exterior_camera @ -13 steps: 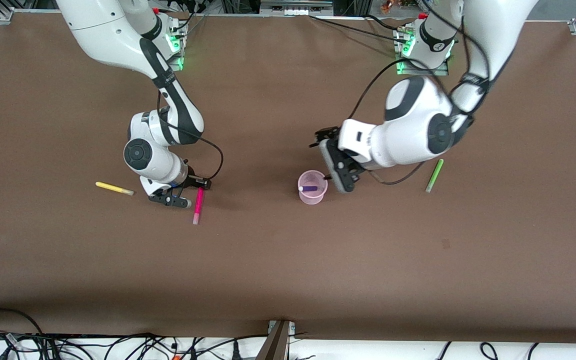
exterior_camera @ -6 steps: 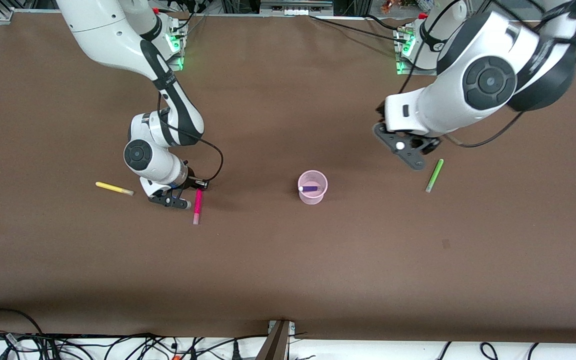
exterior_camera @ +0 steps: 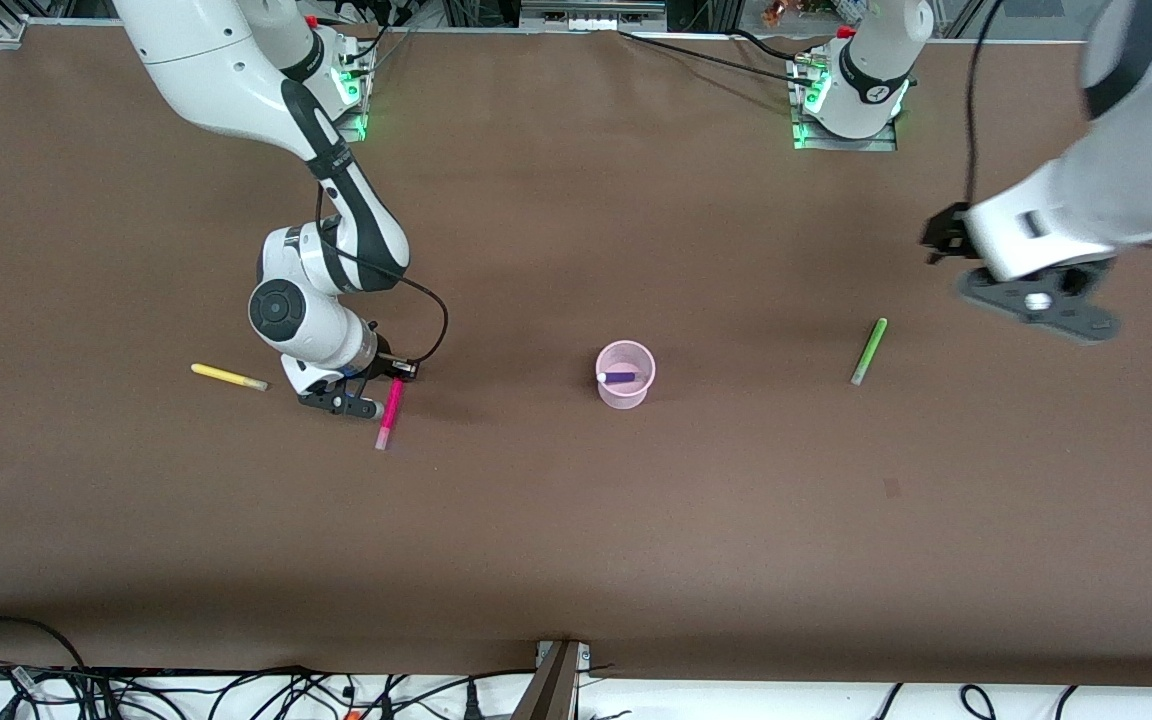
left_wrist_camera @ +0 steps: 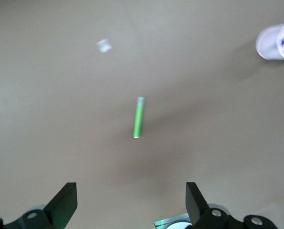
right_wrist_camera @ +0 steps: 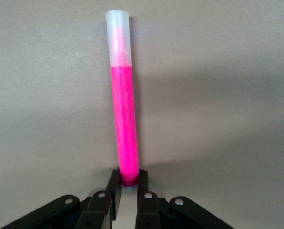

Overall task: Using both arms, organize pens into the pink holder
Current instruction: 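Carry the pink marker over the pink cup with the right gripper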

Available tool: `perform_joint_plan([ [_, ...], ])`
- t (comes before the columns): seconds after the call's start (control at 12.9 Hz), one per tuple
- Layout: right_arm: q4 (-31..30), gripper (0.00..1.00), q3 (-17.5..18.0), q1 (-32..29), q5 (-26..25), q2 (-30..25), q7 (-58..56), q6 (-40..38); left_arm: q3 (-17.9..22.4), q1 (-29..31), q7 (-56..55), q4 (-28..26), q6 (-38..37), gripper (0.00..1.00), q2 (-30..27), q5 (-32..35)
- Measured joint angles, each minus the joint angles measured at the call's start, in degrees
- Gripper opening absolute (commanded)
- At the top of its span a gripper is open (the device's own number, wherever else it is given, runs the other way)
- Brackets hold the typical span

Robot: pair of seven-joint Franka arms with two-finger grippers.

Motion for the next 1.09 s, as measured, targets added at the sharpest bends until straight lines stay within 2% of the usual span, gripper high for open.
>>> perform_joint_plan([
  [0.23, 5.4, 0.13, 0.1, -0.1, 4.2, 0.0, 0.0, -9.0, 13.4, -8.0, -0.2, -2.0, 4.1, 1.0, -4.9, -4.0],
  [0.47, 11.6, 0.13, 0.0, -0.4, 11.5, -0.1, 0.7, -18.2, 19.2, -9.8, -2.8, -9.3, 9.9, 1.0, -9.6, -7.4],
  [0.7, 15.5, 0.13, 0.6, 0.1, 14.9, 0.0, 8.0, -22.5, 20.7, -9.7, -6.7, -12.1, 11.8, 1.0, -10.2, -8.4],
  [0.85, 18.6, 0.13, 2.4, 0.7, 16.2, 0.0, 16.3, -24.0, 20.6, -9.8, -8.2, -12.1, 12.0, 1.0, -9.7, -8.4],
  [1.09, 22.8, 0.13, 5.5, 1.5, 22.8, 0.0, 27.1, -24.8, 20.3, -9.9, -8.6, -12.2, 12.0, 1.0, -9.6, -8.4],
])
